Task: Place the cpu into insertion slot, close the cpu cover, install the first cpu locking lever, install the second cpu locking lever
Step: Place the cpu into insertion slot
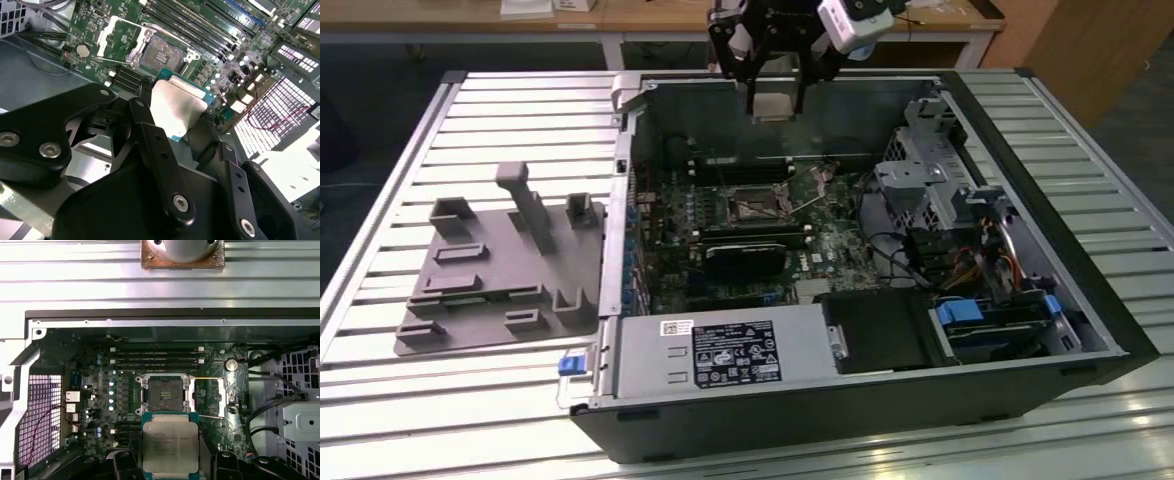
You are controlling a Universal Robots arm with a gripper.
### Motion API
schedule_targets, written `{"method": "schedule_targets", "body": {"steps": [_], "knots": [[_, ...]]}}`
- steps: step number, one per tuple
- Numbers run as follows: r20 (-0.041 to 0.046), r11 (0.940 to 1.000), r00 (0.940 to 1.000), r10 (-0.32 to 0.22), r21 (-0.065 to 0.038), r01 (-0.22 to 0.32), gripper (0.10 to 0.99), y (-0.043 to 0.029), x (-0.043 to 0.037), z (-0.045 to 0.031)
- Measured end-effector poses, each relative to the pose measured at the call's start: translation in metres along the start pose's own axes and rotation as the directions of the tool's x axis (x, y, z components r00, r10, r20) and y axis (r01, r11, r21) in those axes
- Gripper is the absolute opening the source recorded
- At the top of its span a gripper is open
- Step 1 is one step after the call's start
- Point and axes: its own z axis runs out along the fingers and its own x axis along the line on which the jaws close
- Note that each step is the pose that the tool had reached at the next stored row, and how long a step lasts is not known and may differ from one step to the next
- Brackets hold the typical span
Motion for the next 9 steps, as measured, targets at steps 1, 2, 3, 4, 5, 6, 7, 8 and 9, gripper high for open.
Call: {"method": "schedule_targets", "body": {"steps": [1, 2, 3, 4, 5, 6, 7, 8, 9], "knots": [[0.0, 1.0, 1.0, 0.0, 0.0, 0.0, 0.537, -0.0001, 0.0, 0.0012], [0.0001, 1.0, 1.0, 0.0, 0.0, 0.0, 0.537, -0.0002, 0.0, 0.0024], [0.0, 1.0, 1.0, 0.0, 0.0, 0.0, 0.537, -0.0003, -0.0001, 0.0036], [0.0, 1.0, 1.0, 0.0, 0.0, 0.0, 0.537, -0.0004, -0.0001, 0.0049], [0.0, 1.0, 1.0, 0.0, 0.0, 0.0, 0.537, -0.0006, -0.0001, 0.0065], [0.0, 1.0, 1.0, 0.0, 0.0, 0.0, 0.537, -0.0007, -0.0001, 0.0081], [0.0, 1.0, 1.0, 0.0, 0.0, 0.0, 0.537, -0.0008, -0.0002, 0.0098], [0.0, 1.0, 1.0, 0.0, 0.0, 0.0, 0.537, -0.001, -0.0002, 0.0115], [0.0, 1.0, 1.0, 0.0, 0.0, 0.0, 0.537, -0.0011, -0.0002, 0.0132]]}}
